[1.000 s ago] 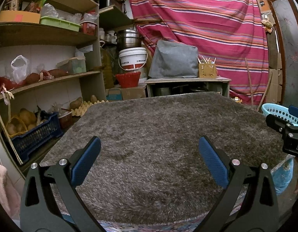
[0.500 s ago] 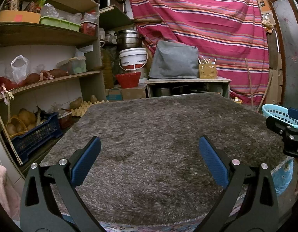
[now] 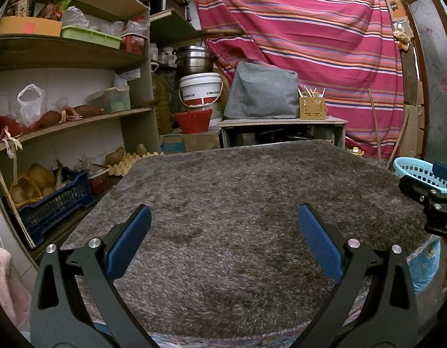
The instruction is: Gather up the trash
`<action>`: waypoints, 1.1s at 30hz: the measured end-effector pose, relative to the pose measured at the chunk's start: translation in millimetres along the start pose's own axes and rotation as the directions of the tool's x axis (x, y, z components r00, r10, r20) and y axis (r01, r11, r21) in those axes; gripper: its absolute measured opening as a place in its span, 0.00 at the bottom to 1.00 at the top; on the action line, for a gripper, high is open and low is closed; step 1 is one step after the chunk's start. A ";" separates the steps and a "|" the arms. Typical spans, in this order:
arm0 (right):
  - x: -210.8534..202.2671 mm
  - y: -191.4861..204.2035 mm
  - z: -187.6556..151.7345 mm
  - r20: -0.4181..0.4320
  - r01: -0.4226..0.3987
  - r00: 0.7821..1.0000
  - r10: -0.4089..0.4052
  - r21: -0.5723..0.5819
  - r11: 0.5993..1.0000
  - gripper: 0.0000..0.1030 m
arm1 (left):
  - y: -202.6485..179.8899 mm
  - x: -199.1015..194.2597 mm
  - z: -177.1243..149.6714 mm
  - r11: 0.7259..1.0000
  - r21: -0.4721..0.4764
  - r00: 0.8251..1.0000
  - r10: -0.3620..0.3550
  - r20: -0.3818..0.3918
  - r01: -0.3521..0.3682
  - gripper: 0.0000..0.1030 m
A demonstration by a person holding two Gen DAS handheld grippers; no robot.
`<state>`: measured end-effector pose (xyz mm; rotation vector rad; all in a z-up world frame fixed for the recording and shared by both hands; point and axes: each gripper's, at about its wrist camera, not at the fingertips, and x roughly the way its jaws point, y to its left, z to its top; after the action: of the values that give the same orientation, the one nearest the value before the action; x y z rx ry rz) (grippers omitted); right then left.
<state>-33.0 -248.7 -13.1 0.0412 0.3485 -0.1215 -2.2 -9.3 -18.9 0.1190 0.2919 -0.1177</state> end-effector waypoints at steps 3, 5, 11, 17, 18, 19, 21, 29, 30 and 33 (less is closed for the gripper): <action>0.1 0.1 -0.2 -0.001 -0.001 1.000 0.001 0.000 1.000 0.96 | 0.8 -0.5 0.6 1.000 0.000 1.000 0.001 0.001 -0.001 0.95; 0.1 0.4 -0.1 0.000 0.000 1.000 0.000 0.000 1.000 0.96 | 1.2 -1.0 1.0 1.000 0.001 1.000 0.002 0.002 -0.002 0.95; 0.6 -0.1 0.2 -0.004 0.000 1.000 0.000 0.002 1.000 0.96 | 0.2 -1.8 1.4 1.000 0.003 1.000 0.002 0.000 -0.002 0.95; 0.1 0.3 1.7 -0.004 0.001 1.000 -0.001 0.003 1.000 0.96 | 1.7 -2.1 2.5 1.000 0.005 1.000 0.002 0.001 -0.002 0.95; 0.0 0.4 1.7 -0.004 0.001 1.000 -0.001 0.004 1.000 0.96 | 1.9 -2.1 2.6 1.000 0.005 1.000 0.002 0.002 -0.002 0.95; -0.1 0.3 2.6 -0.004 0.001 1.000 -0.001 0.006 1.000 0.96 | 2.1 -1.9 2.7 1.000 0.006 1.000 0.002 0.002 -0.002 0.95; -0.4 0.1 3.7 -0.002 0.002 1.000 -0.002 0.006 1.000 0.96 | 2.0 -1.8 2.4 1.000 0.005 1.000 0.001 0.000 -0.001 0.95; -0.5 0.4 3.4 0.002 0.005 1.000 -0.005 0.007 1.000 0.96 | 1.9 -2.4 3.4 1.000 0.007 1.000 0.001 -0.001 -0.001 0.95; -0.3 0.6 3.9 0.003 0.005 1.000 -0.005 0.005 1.000 0.96 | 2.4 -2.3 3.6 1.000 0.007 1.000 0.001 -0.002 -0.001 0.95; -0.3 -0.3 3.2 0.003 0.003 1.000 -0.003 0.008 1.000 0.96 | 1.6 -1.9 3.1 1.000 0.004 1.000 0.000 -0.001 0.000 0.95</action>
<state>-32.3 -249.2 -10.0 0.0484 0.3452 -0.1264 -2.9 -7.9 -15.2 0.1228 0.2929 -0.1185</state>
